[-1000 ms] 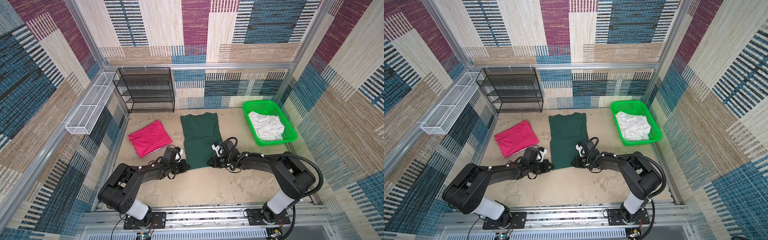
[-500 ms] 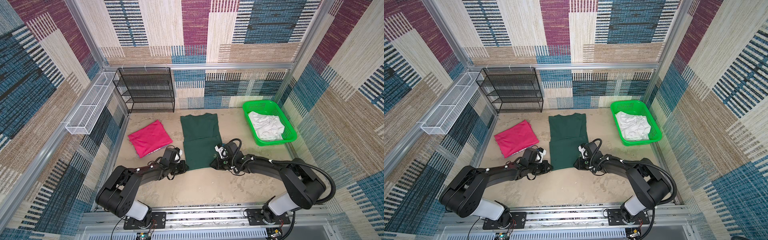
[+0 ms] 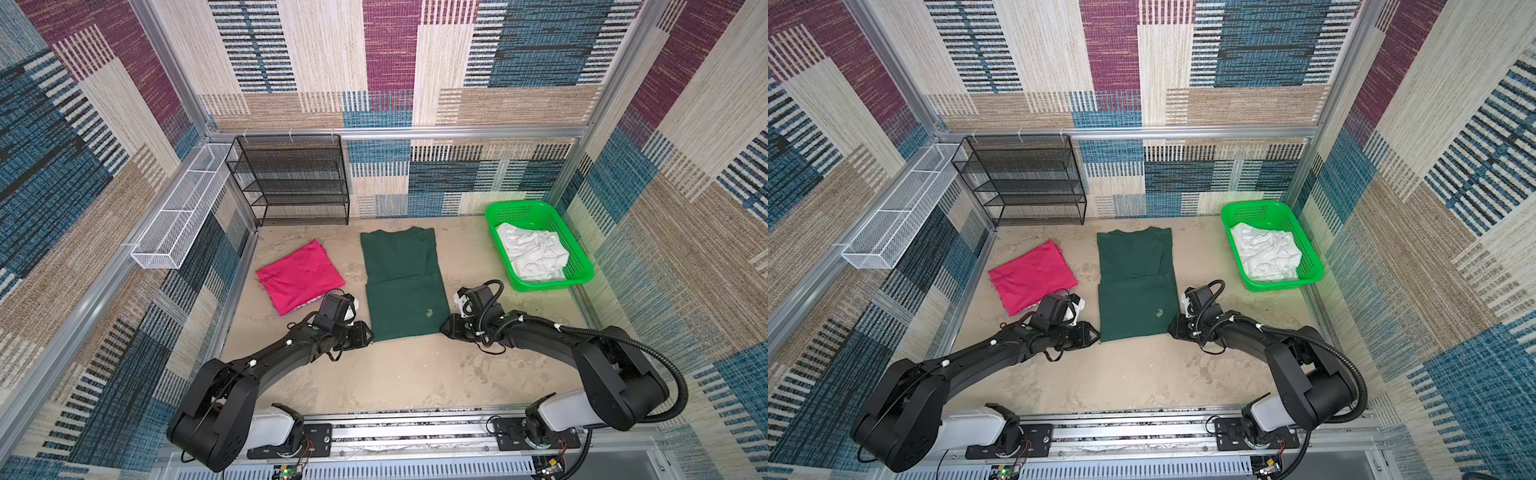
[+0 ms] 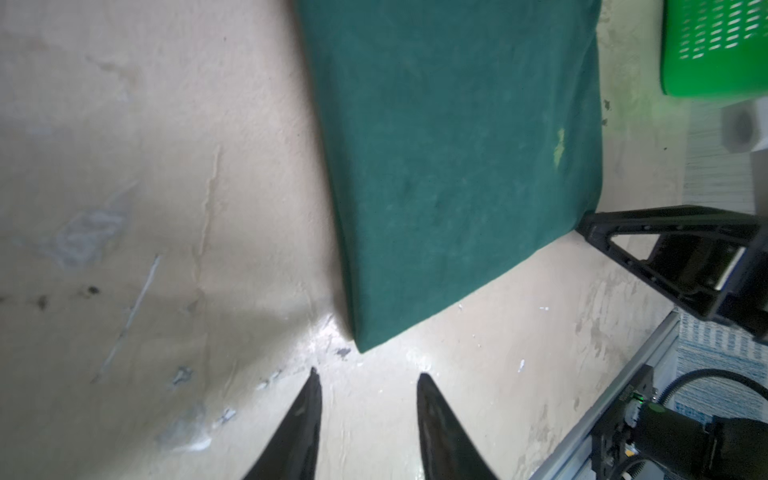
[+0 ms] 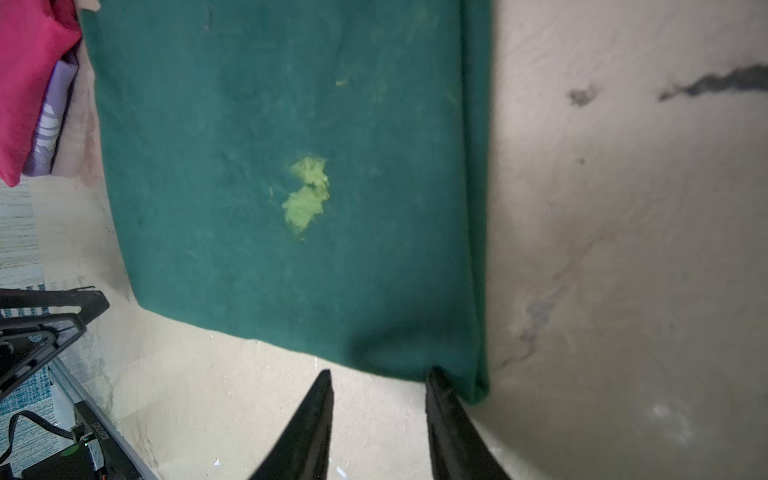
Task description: Fold and stack the t-shirts
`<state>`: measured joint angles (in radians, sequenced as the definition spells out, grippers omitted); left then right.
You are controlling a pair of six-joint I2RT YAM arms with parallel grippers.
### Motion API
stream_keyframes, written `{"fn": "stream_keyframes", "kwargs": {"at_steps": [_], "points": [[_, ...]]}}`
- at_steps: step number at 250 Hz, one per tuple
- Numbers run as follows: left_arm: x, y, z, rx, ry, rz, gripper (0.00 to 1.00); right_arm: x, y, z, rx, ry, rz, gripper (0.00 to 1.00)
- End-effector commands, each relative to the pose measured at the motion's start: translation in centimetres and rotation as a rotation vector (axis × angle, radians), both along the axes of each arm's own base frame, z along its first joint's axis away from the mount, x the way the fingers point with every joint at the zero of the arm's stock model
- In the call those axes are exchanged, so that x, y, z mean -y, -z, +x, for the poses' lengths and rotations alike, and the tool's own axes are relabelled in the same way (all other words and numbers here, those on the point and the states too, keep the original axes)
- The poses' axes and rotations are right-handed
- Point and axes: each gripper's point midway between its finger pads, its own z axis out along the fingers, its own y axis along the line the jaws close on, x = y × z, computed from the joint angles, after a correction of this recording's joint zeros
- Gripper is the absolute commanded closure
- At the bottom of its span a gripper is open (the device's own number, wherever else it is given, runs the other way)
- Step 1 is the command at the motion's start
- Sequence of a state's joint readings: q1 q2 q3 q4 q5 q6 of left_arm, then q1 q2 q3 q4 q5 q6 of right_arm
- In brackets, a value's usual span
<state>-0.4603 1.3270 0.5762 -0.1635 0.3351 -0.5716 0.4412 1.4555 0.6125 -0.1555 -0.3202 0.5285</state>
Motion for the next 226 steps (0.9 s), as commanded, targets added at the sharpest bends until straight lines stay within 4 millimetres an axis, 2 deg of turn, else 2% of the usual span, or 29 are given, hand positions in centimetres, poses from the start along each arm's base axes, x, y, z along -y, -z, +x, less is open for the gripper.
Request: {"fn": "stream_keyframes", "kwargs": {"at_steps": [1, 28, 92, 112, 141, 192, 226], "points": [[-0.3, 0.7, -0.3, -0.031, 0.001, 0.023, 0.6, 0.6, 0.4, 0.4, 0.008, 0.013, -0.03, 0.6], [0.2, 1.2, -0.2, -0.05, -0.002, -0.002, 0.6, 1.0, 0.7, 0.0, -0.012, 0.015, -0.048, 0.61], [0.8, 1.9, 0.4, -0.067, -0.027, -0.026, 0.6, 2.6, -1.0, 0.2, 0.033, 0.058, -0.067, 0.58], [1.3, 2.2, 0.5, -0.078, -0.023, -0.042, 0.6, 2.9, -1.2, 0.4, 0.043, 0.067, -0.071, 0.55], [1.7, 2.6, 0.3, -0.097, -0.022, -0.033, 0.6, 3.3, -0.8, 0.5, 0.04, 0.071, -0.075, 0.52], [0.0, 3.1, -0.5, -0.133, -0.061, 0.068, 0.62, 2.5, 0.2, 0.6, 0.013, 0.044, -0.036, 0.54], [0.2, 3.0, -0.8, -0.14, -0.045, 0.066, 0.63, 2.2, 0.8, 0.3, -0.007, 0.028, -0.029, 0.56]]}}
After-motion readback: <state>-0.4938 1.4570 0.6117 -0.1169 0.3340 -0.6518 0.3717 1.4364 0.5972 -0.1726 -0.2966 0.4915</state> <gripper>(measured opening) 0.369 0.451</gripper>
